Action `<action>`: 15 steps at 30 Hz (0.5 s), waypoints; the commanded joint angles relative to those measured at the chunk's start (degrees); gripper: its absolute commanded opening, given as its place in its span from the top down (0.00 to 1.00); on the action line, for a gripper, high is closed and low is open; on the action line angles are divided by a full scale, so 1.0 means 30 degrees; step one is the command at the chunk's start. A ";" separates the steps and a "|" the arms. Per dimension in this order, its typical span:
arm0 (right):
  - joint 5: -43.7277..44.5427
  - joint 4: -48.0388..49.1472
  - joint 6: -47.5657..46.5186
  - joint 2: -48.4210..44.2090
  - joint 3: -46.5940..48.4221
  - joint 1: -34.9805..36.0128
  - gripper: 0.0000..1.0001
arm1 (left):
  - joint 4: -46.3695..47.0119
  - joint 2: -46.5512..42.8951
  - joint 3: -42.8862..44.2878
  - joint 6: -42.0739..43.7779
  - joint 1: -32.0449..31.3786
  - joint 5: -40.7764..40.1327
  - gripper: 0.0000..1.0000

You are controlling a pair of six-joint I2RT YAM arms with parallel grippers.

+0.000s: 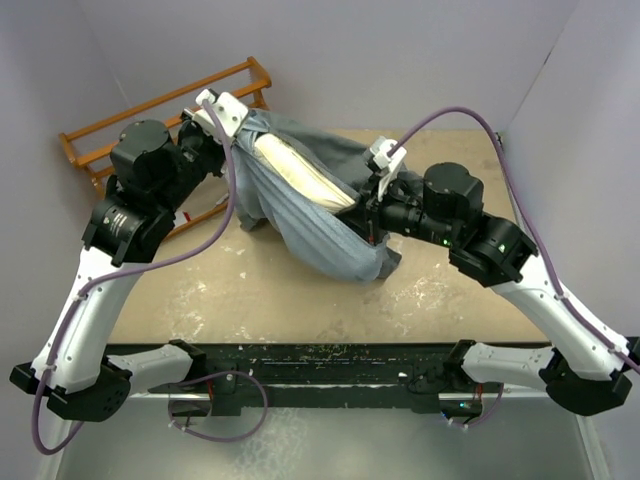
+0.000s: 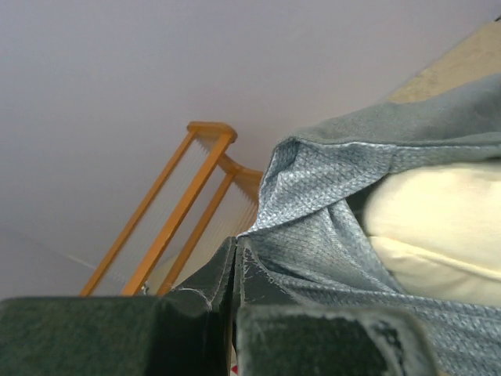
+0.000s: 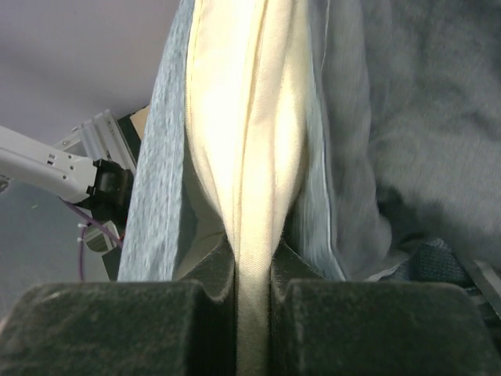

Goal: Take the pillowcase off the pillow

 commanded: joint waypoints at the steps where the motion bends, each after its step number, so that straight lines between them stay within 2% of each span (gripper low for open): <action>1: -0.0634 0.2226 0.0533 -0.2501 -0.0746 -0.0074 1.00 | 0.2454 -0.0231 -0.0585 0.1221 0.0320 -0.4106 1.00; 9: -0.0786 0.4047 0.1143 -0.4812 -0.1033 -0.0079 1.00 | 0.1852 -0.1711 -0.5311 0.0059 0.0321 -0.3407 1.00; 11: -0.0364 0.4546 0.1336 -0.4910 -0.0832 -0.0079 1.00 | 0.1651 -0.2325 -0.6863 -0.0175 0.0349 -0.2217 1.00; 15: 0.1277 0.6388 0.1692 -0.5051 -0.0695 -0.0079 1.00 | -0.0875 -0.3433 -0.8603 0.0421 0.0350 0.2380 1.00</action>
